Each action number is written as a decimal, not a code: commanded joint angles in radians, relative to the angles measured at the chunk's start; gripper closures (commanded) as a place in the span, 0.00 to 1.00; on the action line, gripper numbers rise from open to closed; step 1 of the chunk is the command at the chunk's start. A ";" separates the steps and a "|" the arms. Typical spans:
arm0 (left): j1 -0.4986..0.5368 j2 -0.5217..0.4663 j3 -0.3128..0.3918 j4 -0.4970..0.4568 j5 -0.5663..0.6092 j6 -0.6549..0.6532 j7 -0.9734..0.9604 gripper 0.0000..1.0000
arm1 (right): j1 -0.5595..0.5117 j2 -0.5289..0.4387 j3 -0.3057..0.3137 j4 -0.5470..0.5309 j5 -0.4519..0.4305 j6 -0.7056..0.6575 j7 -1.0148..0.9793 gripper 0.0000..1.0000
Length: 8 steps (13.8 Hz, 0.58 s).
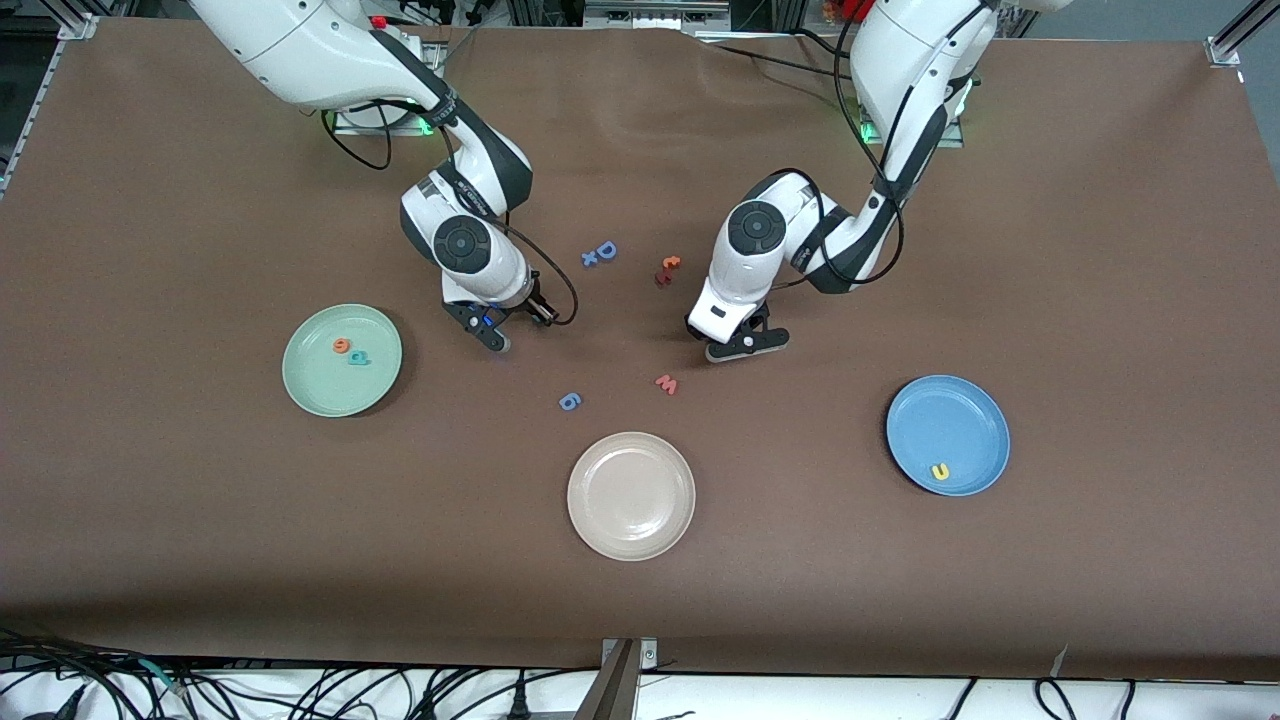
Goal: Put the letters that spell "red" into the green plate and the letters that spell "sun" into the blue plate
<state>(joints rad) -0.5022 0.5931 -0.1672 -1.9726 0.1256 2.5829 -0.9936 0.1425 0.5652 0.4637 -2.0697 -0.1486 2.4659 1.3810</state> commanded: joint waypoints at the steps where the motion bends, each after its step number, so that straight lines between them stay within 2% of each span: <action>1: 0.004 0.010 -0.008 -0.069 0.042 -0.003 -0.019 0.73 | 0.000 -0.016 -0.007 -0.030 -0.022 0.001 0.019 0.79; 3: 0.004 0.010 -0.008 -0.069 0.042 -0.003 -0.019 0.74 | 0.000 -0.014 -0.007 -0.030 -0.022 0.001 0.019 0.92; 5: 0.002 0.010 -0.008 -0.069 0.042 -0.003 -0.017 0.76 | 0.000 -0.016 -0.007 -0.030 -0.022 0.001 0.019 0.98; 8: 0.004 0.007 -0.009 -0.068 0.042 -0.003 -0.008 0.78 | -0.001 -0.019 -0.010 -0.024 -0.022 -0.002 0.023 0.99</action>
<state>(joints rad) -0.5026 0.5837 -0.1703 -1.9855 0.1260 2.5836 -0.9925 0.1425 0.5642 0.4636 -2.0699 -0.1487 2.4650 1.3811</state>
